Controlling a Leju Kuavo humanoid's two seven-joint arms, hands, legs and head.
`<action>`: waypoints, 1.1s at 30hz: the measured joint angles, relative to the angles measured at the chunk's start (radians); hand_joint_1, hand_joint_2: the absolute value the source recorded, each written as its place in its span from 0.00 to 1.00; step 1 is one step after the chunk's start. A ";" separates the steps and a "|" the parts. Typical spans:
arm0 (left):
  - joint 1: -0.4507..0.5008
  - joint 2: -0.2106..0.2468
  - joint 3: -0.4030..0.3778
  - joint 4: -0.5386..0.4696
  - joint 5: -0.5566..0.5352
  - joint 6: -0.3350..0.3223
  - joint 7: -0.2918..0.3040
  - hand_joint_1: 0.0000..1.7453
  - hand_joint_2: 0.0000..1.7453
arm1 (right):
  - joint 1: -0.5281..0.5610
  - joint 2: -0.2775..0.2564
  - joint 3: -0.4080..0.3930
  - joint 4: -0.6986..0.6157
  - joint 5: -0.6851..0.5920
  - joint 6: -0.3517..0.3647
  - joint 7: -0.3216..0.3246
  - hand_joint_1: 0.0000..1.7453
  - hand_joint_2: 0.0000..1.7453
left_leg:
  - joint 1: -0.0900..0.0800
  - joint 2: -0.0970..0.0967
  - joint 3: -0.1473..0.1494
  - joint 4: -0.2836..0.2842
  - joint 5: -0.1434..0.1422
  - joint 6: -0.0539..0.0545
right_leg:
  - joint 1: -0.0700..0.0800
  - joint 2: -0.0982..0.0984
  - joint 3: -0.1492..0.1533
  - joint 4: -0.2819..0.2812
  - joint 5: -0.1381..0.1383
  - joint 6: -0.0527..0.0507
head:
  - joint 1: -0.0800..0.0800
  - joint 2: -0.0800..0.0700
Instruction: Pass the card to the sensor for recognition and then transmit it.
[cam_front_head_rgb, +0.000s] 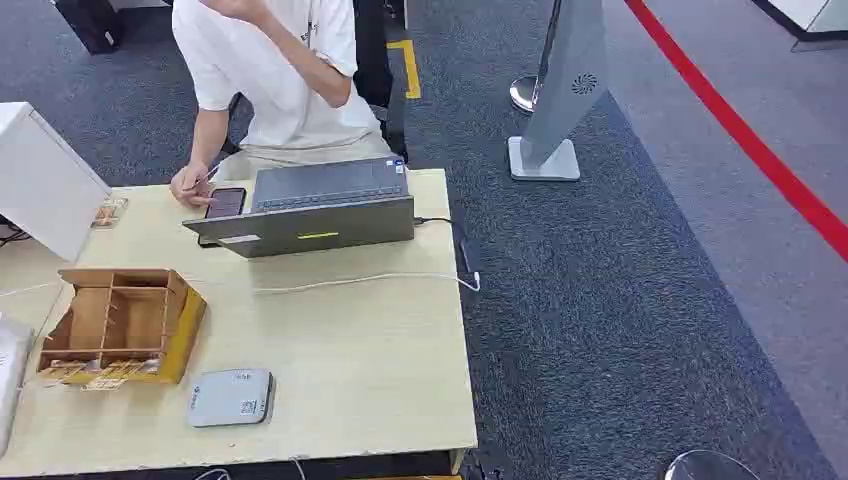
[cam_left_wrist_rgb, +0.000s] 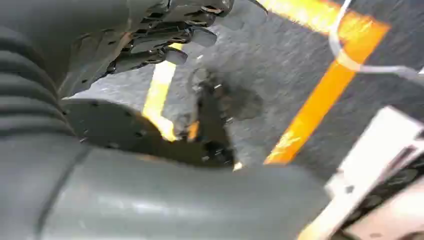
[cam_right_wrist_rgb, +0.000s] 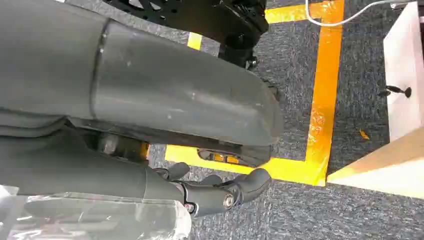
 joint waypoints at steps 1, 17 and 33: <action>-0.001 -0.001 0.011 0.000 0.013 0.025 -0.046 0.00 1.00 | 0.000 0.000 0.000 0.002 -0.003 -0.006 -0.003 0.00 0.00 | 0.000 0.000 0.000 0.000 0.000 0.000 | 0.000 0.000 0.000 0.000 0.000 0.000 | 0.000 0.000; 0.026 0.000 0.450 -0.320 -0.125 -0.238 -0.344 0.00 1.00 | -0.006 0.002 0.018 0.017 0.032 -0.005 0.019 0.00 0.00 | 0.000 0.001 0.000 0.000 0.000 0.000 | 0.000 0.001 0.000 0.000 0.000 0.000 | 0.000 0.000; -0.024 -0.107 0.882 -0.908 -0.192 -0.596 -0.345 0.00 1.00 | -0.016 0.002 0.046 0.018 0.047 -0.025 0.044 0.00 0.00 | 0.000 0.000 0.000 0.000 0.000 0.000 | 0.000 0.000 0.000 0.000 0.000 0.000 | 0.000 0.000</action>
